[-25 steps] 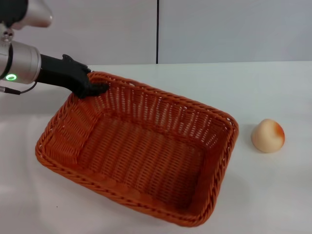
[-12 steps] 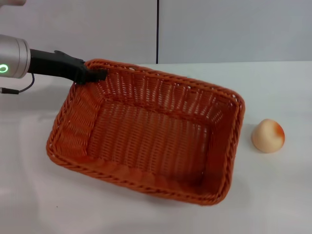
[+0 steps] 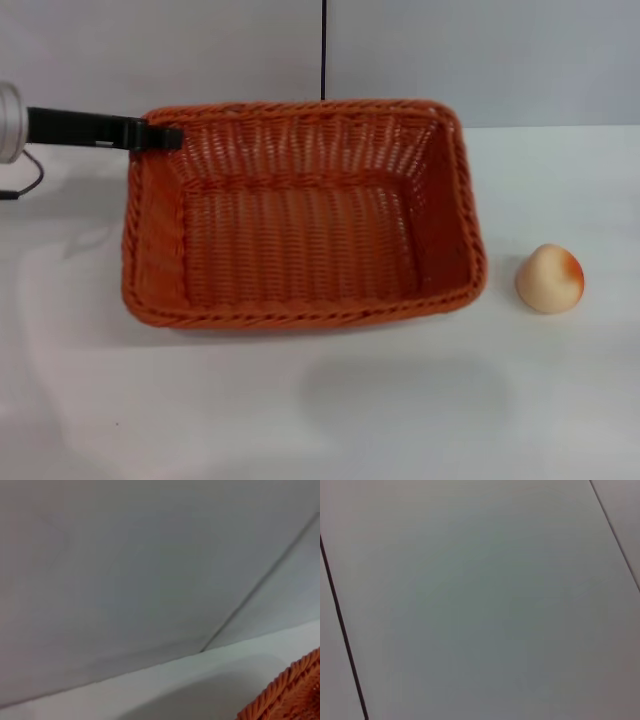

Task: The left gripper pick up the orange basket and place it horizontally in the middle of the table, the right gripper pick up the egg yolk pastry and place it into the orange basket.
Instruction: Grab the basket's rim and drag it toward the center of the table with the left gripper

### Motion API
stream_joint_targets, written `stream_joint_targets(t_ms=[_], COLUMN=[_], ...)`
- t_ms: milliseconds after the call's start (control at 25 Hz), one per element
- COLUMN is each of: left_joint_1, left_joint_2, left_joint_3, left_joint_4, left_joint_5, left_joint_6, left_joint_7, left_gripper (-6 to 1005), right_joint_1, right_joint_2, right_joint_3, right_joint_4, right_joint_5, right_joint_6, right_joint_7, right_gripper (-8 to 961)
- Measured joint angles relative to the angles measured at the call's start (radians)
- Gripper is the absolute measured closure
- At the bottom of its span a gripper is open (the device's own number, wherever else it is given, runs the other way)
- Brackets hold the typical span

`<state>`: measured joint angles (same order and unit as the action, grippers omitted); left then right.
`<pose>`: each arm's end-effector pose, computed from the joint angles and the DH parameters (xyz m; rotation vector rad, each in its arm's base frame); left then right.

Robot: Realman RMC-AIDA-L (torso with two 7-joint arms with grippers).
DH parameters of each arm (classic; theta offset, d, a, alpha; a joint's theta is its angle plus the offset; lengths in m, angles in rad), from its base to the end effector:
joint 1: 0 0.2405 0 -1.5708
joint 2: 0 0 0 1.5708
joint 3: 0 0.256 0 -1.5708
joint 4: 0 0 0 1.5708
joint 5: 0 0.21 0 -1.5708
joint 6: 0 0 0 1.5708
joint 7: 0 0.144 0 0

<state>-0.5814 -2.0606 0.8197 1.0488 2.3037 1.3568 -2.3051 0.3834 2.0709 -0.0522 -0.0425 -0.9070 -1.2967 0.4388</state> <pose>-0.2467 0.3888 0.0551 -2.3349 -1.2709 -0.2914 0.4052 0.2864 0.0793 -0.9872 0.7222 0.8127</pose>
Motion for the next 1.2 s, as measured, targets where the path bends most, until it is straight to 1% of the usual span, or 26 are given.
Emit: stream_joint_targets(t_ms=[40,80,120,160,320,440,520,800,840,1120,1200], left_joint_1=[0.024,0.024,0.051,0.051,0.107,0.123,0.150,0.173,0.176,0.162,0.151], left_joint_2=[-0.001,-0.001,-0.001,-0.001,0.000,-0.001,-0.003,-0.003,-0.003,0.002,0.003], left_joint_3=[-0.002,-0.002,-0.002,-0.002,0.005,0.005,0.010,0.014,0.015,0.015,0.015], left_joint_4=[0.005,0.005,0.009,0.009,0.024,0.027,0.030,0.023,0.021,0.018,0.012], left_joint_5=[-0.006,-0.006,-0.024,-0.024,-0.073,-0.078,-0.081,-0.104,-0.114,-0.127,-0.128], left_joint_6=[-0.007,-0.007,-0.011,-0.011,-0.005,-0.002,0.000,0.012,0.030,0.067,0.079], left_joint_7=[-0.017,-0.017,-0.027,-0.027,-0.028,-0.032,-0.040,-0.026,-0.011,0.009,0.010], left_gripper=[781,781,782,783,786,787,787,786,786,786,767], right_joint_1=[0.001,0.001,0.004,0.004,0.021,0.029,0.035,0.040,0.040,0.035,0.032], right_joint_2=[0.000,0.000,-0.001,-0.001,-0.002,-0.002,-0.003,-0.003,-0.003,-0.003,-0.003], right_joint_3=[0.000,0.000,0.000,0.000,0.000,0.000,0.000,-0.002,-0.002,-0.012,-0.012], right_joint_4=[-0.003,-0.003,-0.010,-0.010,-0.027,-0.029,-0.031,-0.042,-0.042,-0.045,-0.045], right_joint_5=[0.000,0.000,0.000,0.000,-0.001,-0.001,-0.001,-0.013,-0.013,-0.013,-0.013], right_joint_6=[0.005,0.005,0.017,0.017,0.045,0.052,0.061,0.077,0.077,0.086,0.086], right_joint_7=[0.000,0.000,0.000,0.000,-0.007,-0.010,-0.013,-0.015,-0.015,-0.015,-0.015], right_gripper=[324,324,324,324,324,324,324,324,324,324,324])
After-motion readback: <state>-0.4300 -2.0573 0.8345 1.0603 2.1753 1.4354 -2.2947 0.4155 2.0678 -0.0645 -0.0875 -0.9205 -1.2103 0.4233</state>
